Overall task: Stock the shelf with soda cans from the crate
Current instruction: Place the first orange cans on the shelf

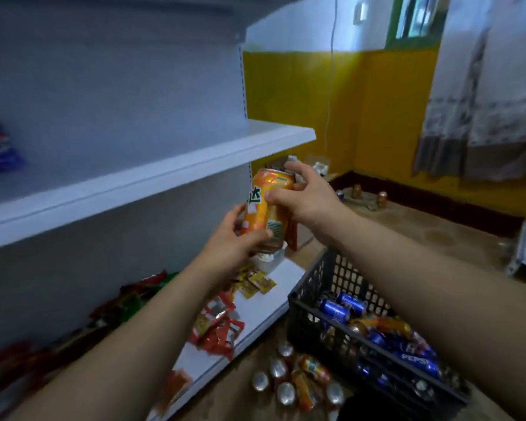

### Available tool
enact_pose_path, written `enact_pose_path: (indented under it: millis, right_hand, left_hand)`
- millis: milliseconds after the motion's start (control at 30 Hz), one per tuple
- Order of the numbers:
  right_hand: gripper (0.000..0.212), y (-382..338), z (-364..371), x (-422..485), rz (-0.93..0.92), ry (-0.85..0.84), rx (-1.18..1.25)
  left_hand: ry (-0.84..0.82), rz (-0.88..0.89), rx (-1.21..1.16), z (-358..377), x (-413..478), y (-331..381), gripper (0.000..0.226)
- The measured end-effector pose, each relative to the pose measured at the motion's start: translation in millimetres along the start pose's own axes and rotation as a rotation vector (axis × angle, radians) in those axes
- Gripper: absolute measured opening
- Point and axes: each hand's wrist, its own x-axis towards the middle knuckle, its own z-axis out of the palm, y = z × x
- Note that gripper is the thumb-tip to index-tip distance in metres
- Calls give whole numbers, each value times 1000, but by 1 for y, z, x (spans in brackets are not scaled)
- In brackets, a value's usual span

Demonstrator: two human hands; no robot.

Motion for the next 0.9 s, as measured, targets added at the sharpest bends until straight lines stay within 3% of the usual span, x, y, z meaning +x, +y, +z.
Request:
enact_pose_path:
  millis: [100, 233, 333, 433, 633, 767, 900]
  right_hand:
    - [65, -36, 44, -15, -33, -56, 53]
    - [54, -76, 103, -41, -12, -286, 34]
    - [60, -91, 132, -48, -69, -333, -43]
    - [49, -102, 157, -49, -112, -354, 3]
    - [49, -122, 213, -45, -137, -544, -50]
    - [54, -130, 264, -37, -178, -620, -22]
    - [70, -134, 324, -22, -167, -673, -2]
  left_hand:
    - [80, 65, 1, -39, -32, 24, 56]
    - [293, 174, 55, -85, -71, 45, 68]
    - [311, 121, 81, -114, -94, 52, 66]
    - [370, 63, 88, -137, -108, 60, 60]
    - [519, 12, 196, -182, -130, 66, 62]
    - [607, -90, 419, -243, -148, 62, 79]
    - [750, -247, 777, -322, -169, 53, 71]
